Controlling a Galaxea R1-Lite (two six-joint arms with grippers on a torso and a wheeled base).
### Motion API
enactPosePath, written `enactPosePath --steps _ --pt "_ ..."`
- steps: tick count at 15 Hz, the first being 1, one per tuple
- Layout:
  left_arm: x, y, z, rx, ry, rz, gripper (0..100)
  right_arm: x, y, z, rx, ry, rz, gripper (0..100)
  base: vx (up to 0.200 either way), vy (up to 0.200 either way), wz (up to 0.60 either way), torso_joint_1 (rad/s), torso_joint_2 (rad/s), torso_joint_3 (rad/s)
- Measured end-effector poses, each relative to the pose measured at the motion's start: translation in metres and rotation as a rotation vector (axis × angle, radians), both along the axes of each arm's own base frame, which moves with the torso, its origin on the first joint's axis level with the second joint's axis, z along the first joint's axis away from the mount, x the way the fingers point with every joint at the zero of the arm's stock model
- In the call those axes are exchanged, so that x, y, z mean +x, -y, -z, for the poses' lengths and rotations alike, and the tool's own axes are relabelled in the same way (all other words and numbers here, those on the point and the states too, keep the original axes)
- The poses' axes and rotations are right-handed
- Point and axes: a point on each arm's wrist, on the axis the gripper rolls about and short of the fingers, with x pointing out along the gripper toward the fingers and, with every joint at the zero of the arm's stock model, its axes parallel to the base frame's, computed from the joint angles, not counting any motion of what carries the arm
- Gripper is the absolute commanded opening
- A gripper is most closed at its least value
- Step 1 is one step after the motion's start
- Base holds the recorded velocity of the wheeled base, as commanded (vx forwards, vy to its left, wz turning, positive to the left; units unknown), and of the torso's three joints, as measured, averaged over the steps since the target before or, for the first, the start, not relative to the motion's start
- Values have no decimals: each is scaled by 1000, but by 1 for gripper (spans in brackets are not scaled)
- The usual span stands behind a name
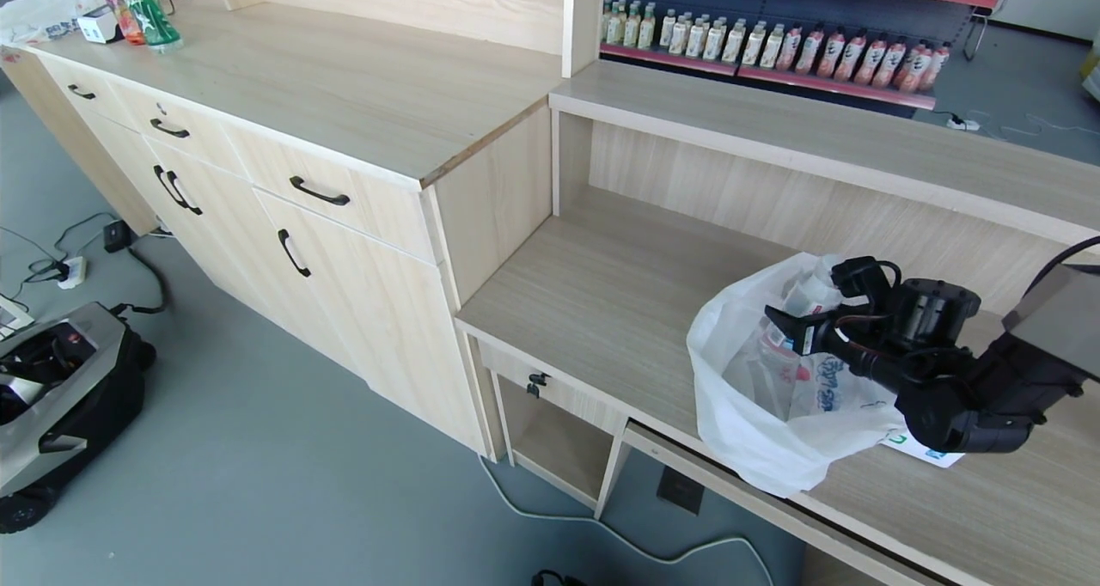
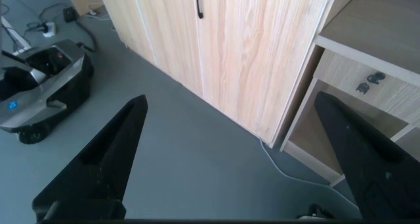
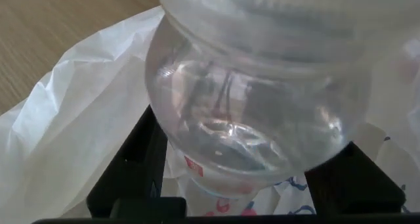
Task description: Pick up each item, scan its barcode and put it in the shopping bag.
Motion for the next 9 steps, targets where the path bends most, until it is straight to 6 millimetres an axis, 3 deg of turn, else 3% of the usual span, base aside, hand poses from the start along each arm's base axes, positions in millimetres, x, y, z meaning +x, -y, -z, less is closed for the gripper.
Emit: enactPosePath --steps 5,9 --pt "0 0 0 0 0 0 100 -15 1 -26 49 -28 7 100 0 0 0 0 0 0" --pt "0 0 0 0 0 0 100 -45 2 -71 49 -41 17 100 0 0 0 0 0 0"
